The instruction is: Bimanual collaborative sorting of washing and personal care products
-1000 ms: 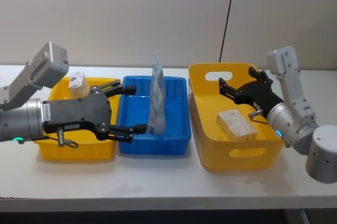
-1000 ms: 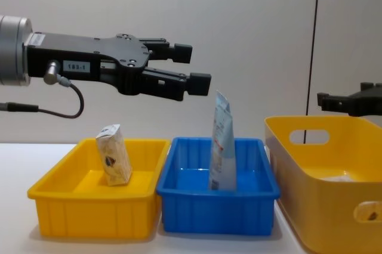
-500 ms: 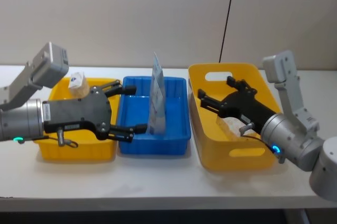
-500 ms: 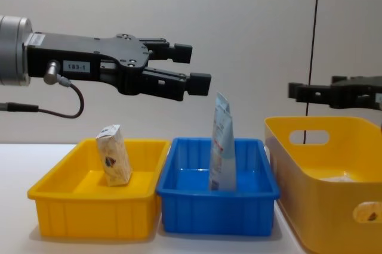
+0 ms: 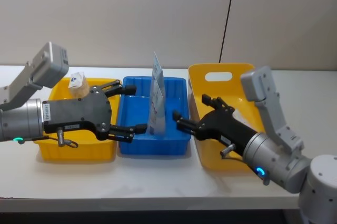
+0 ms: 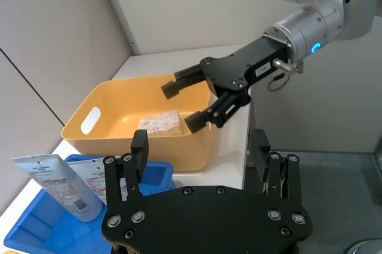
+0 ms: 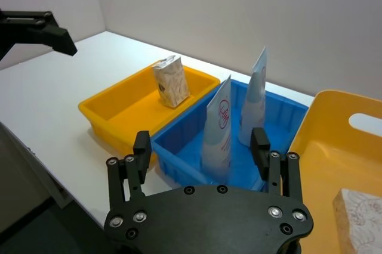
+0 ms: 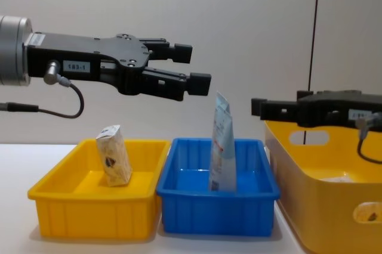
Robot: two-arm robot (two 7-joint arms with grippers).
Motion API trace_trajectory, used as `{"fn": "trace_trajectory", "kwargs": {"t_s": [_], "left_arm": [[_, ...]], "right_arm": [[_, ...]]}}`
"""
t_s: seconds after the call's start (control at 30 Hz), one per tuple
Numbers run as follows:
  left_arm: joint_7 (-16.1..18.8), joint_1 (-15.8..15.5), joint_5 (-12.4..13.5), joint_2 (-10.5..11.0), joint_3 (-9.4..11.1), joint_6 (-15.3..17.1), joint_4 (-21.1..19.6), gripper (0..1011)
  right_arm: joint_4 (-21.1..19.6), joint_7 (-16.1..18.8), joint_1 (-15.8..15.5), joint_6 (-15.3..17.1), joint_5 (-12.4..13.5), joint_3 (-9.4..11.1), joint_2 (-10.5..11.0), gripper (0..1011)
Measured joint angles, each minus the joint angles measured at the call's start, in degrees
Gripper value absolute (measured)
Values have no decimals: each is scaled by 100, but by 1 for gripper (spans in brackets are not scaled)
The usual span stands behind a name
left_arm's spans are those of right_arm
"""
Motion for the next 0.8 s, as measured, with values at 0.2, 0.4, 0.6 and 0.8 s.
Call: {"fn": "trace_trajectory", "kwargs": {"t_s": [0.2, 0.4, 0.6, 0.8], "left_arm": [[0, 0, 1, 0, 0, 0, 0, 1002], [0, 0, 0, 0, 0, 0, 0, 1002], [0, 0, 0, 0, 0, 0, 0, 1001], [0, 0, 0, 0, 0, 0, 0, 1001]], "right_arm": [[-30, -110, -61, 21, -168, -87, -71, 1002], [14, -227, -79, -6, -322, -144, -152, 1002], [149, -363, -72, -97, -522, -220, -281, 1002], [315, -513, -24, -181, -708, -283, -433, 1002]]}}
